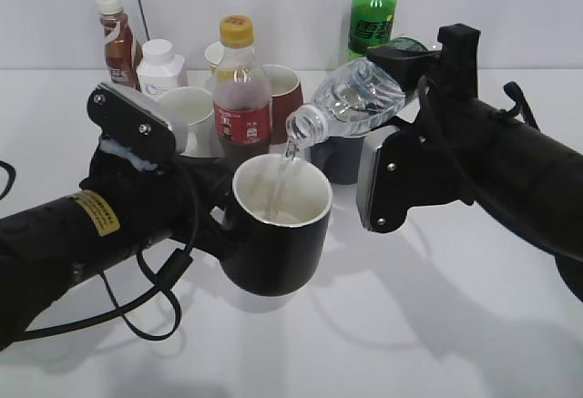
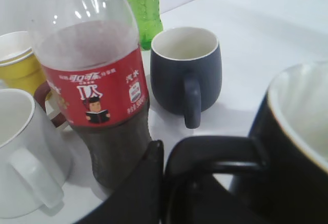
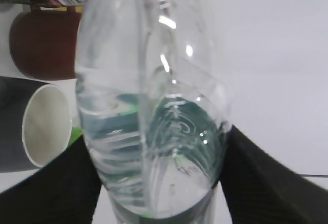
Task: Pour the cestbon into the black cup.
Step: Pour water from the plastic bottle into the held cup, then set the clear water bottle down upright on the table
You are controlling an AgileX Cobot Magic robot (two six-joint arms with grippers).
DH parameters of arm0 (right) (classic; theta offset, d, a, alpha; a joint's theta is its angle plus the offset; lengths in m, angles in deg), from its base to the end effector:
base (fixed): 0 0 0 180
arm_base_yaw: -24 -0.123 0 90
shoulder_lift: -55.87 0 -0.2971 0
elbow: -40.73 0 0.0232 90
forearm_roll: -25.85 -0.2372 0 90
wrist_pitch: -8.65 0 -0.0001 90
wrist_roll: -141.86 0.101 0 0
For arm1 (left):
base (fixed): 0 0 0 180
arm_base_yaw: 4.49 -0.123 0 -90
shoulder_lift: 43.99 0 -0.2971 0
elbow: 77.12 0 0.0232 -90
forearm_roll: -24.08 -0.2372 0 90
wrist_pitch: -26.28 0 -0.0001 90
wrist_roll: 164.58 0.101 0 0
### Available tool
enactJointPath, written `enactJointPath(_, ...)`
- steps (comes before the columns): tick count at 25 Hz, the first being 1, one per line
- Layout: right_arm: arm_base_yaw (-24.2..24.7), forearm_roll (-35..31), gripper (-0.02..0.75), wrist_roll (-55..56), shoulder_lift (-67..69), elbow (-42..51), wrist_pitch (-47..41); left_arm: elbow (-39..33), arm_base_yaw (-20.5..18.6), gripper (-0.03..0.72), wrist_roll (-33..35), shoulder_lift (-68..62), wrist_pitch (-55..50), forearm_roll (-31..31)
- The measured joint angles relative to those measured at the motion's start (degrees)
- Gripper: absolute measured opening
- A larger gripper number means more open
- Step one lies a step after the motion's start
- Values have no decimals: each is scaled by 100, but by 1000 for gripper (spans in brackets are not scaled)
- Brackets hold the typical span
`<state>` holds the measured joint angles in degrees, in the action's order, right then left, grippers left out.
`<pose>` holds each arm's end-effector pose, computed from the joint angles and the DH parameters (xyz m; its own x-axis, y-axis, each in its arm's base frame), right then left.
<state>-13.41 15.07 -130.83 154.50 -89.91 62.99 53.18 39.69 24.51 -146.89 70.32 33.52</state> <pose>0.2393 0.1637 0.2206 0.4755 -0.8782 -0.0525 -0.0877 0.0120 -0.9961 0.2167 -0.1945 0.1800 -0.2083 0.2574 -0.9436 0.6238 0.7780 0.0745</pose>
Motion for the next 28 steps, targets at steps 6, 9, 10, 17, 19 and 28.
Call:
enactJointPath(6,0,0,494,880,0,139,-78,0,0,45,16,0,0,102)
enactJointPath(9,0,6,494,1627,0,174,-175,0,0,45,18,0,74,176)
enactJointPath(10,0,41,494,1919,0,174,-199,0,0,45,18,0,135,221)
enactJointPath(17,-11,-282,494,4721,-8,174,-314,-12,0,45,24,77,499,664)
enactJointPath(19,1,-731,494,5351,-41,211,-330,-120,0,45,102,253,579,1083)
enactJointPath(28,535,-667,494,7304,-167,477,-453,-642,-593,44,1047,934,1317,3032)
